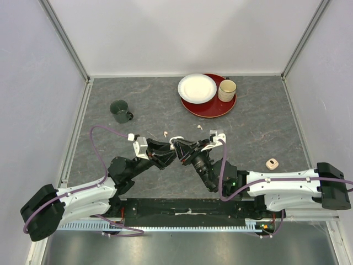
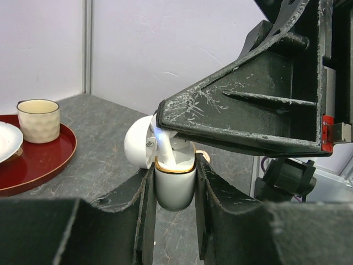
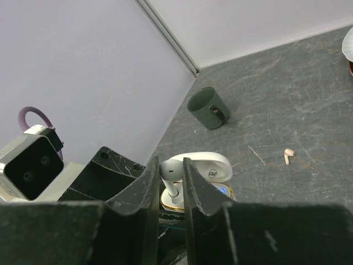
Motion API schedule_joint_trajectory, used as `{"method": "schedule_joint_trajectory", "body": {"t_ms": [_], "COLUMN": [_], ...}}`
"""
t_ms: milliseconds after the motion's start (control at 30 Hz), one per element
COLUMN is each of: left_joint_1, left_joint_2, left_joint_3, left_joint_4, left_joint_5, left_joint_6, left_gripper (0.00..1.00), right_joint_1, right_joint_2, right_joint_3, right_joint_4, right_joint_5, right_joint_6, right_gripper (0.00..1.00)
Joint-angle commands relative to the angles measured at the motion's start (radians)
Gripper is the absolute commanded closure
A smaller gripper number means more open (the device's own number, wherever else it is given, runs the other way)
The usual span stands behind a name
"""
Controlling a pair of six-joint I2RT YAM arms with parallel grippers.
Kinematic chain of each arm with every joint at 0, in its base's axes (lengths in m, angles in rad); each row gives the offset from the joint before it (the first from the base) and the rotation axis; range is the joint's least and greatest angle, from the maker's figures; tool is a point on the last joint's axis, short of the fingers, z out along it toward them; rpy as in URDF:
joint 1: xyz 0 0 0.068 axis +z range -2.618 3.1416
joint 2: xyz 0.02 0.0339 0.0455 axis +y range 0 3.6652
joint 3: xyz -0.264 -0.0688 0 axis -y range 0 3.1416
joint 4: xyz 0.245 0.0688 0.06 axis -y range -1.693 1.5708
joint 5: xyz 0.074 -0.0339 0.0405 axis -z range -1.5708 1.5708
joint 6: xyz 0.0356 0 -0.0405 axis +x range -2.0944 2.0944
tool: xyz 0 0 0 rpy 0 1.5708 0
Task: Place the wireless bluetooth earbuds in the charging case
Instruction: Place the earbud in the charging case.
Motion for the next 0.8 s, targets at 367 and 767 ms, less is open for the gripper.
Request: {"method": "schedule_joint_trajectory", "body": {"t_ms": [367,767], "left_joint_1": [-0.008,-0.009], "left_joint_2": [-0.021,-0.032], "left_joint_3": [0.037,0.031], "left_joint_4": [0.099,0.089], "left_joint_5": [-0.094,-0.105], "left_joint_6": [0.046,0.055], "left_gripper": [0.98,0.98], "right_joint_1": [0.069,0.09], "right_joint_2": [-0.005,-0.011], "right_joint_3": [0.027,0.058], "right_joint_4": [-0.078,-0.144], "right_joint_5": [0.042,0.053], "right_joint_6": [-0.008,-0.03], "right_gripper": [1.0,1.0]}}
